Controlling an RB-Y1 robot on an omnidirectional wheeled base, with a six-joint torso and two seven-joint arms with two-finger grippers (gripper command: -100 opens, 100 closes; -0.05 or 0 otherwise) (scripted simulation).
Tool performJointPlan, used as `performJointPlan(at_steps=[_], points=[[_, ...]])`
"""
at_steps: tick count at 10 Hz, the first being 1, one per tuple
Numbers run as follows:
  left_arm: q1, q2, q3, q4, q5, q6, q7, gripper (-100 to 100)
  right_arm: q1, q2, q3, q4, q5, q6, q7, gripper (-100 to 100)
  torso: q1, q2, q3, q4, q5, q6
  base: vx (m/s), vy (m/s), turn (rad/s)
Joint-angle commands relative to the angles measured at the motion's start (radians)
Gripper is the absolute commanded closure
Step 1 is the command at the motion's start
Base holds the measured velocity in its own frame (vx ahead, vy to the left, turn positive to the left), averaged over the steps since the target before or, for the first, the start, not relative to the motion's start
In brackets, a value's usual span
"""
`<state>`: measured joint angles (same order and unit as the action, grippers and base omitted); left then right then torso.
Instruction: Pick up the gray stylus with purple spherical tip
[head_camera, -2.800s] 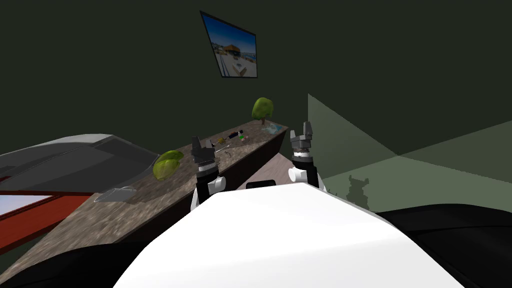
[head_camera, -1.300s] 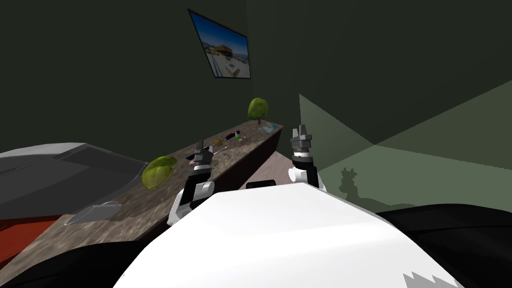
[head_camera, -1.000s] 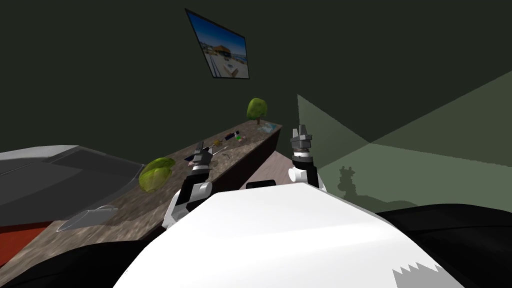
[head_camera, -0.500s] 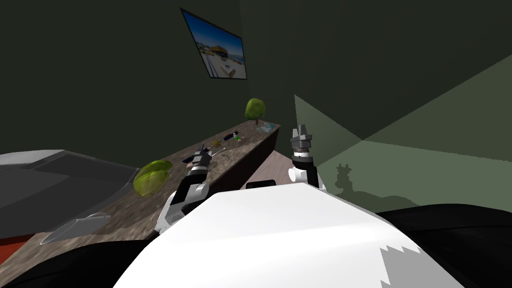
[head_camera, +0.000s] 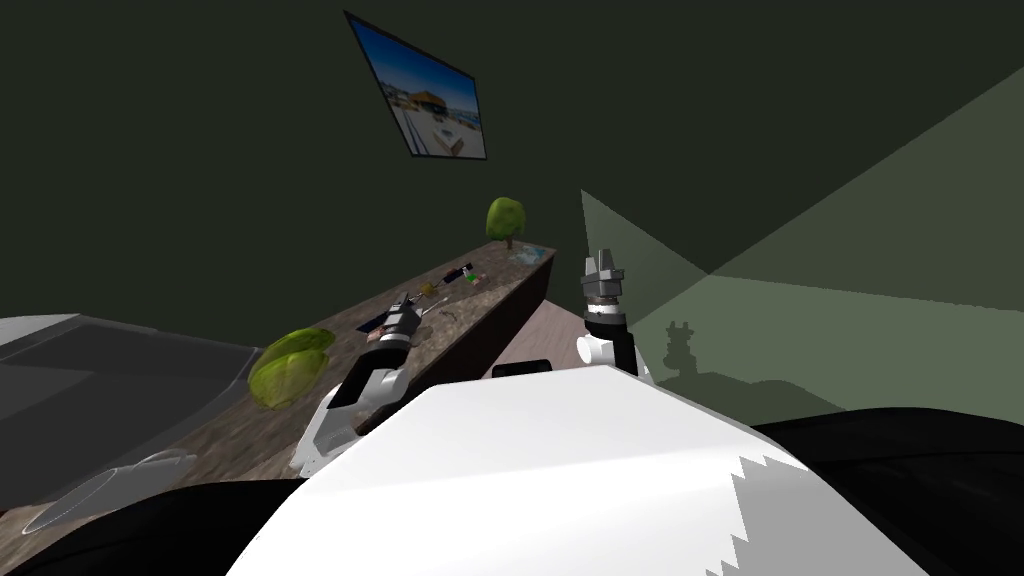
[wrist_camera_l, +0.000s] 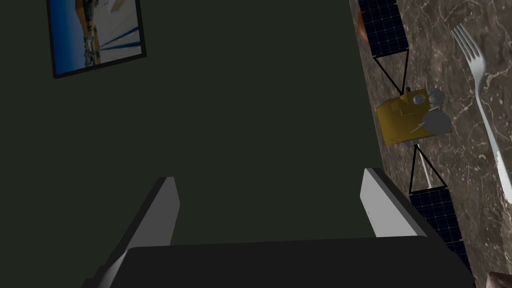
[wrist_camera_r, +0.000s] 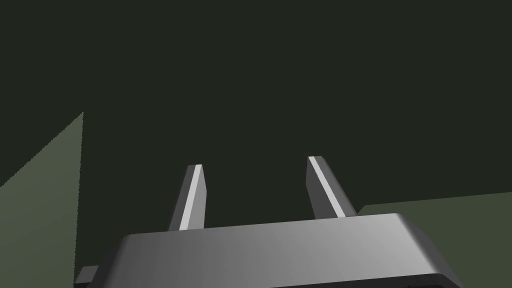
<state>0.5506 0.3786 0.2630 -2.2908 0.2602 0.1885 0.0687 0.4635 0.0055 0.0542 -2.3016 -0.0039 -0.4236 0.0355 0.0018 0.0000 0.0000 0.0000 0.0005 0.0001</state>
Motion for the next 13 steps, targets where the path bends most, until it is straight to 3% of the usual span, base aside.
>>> performJointPlan(at_steps=[1, 6, 13], points=[[0.010, 0.008, 0.003, -0.001, 0.009, 0.036, 0.001, -100, 0.000, 0.000, 0.000, 0.000, 0.000, 0.000, 0.000, 0, 0.000, 0.000, 0.000, 0.000, 0.000, 0.000, -0.004, 0.024, -0.062], [0.042, 0.078, 0.031, 0.002, 0.066, 0.169, 0.018, -100, 0.000, 0.000, 0.000, 0.000, 0.000, 0.000, 0.000, 0, 0.000, -0.001, 0.000, 0.000, 0.000, 0.000, -0.002, 0.026, -0.113], [0.080, 0.157, 0.043, 0.007, 0.114, 0.341, 0.037, -100, 0.000, 0.000, 0.000, 0.000, 0.000, 0.000, 0.000, 0, 0.000, -0.001, -0.001, 0.000, 0.000, 0.000, 0.004, 0.025, -0.114]])
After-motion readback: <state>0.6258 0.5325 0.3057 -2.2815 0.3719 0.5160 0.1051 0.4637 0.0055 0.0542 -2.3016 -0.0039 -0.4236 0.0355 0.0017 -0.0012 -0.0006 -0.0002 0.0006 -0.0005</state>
